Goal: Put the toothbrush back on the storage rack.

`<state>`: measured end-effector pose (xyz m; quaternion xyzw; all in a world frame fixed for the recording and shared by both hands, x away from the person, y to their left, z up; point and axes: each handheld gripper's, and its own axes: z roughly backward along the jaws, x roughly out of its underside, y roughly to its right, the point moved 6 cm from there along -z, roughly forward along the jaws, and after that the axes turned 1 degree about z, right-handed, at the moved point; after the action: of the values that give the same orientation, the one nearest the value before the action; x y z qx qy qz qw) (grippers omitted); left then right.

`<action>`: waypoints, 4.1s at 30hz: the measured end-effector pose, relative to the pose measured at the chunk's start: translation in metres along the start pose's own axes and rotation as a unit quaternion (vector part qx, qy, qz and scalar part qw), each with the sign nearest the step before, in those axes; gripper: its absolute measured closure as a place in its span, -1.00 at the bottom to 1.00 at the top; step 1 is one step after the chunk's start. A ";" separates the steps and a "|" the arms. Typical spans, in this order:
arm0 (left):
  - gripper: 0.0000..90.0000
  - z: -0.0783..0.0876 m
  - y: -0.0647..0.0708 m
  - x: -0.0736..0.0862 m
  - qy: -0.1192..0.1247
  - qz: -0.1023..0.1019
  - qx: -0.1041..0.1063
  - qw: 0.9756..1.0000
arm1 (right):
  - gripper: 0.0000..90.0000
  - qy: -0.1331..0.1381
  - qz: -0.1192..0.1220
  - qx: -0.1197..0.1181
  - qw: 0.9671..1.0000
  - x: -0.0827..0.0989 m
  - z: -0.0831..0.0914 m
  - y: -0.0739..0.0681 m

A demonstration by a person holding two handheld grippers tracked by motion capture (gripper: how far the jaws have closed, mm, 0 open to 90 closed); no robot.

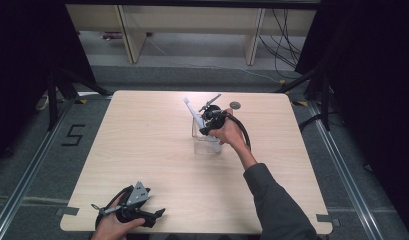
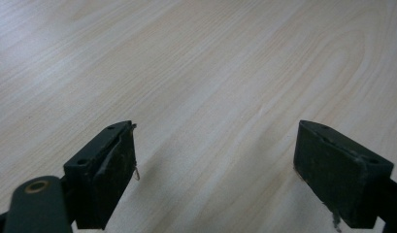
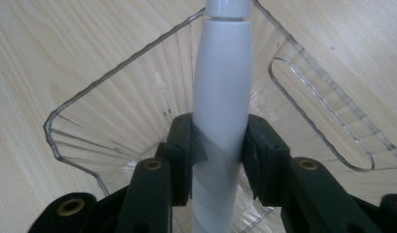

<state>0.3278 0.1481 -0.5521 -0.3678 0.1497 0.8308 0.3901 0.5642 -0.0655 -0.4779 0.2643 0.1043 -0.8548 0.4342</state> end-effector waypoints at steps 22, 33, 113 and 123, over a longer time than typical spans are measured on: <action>-0.67 -0.001 0.000 0.000 -0.001 0.001 -0.002 1.000 | 0.20 0.010 -0.037 0.002 0.999 0.000 0.027 -0.006; -0.67 -0.001 0.000 0.001 -0.002 0.002 -0.002 1.000 | 0.08 0.055 0.018 0.005 0.998 -0.004 0.035 -0.002; -0.67 -0.002 0.000 0.001 -0.002 0.005 -0.004 1.000 | -0.22 0.147 -0.028 0.007 0.989 0.039 0.095 -0.009; -0.67 -0.002 0.000 0.002 -0.003 0.004 -0.006 1.000 | -0.28 0.142 -0.031 0.005 0.989 0.051 0.099 -0.010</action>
<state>0.3284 0.1480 -0.5547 -0.3669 0.1453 0.8343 0.3849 0.4956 -0.1350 -0.4232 0.3819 0.1686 -0.8222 0.3870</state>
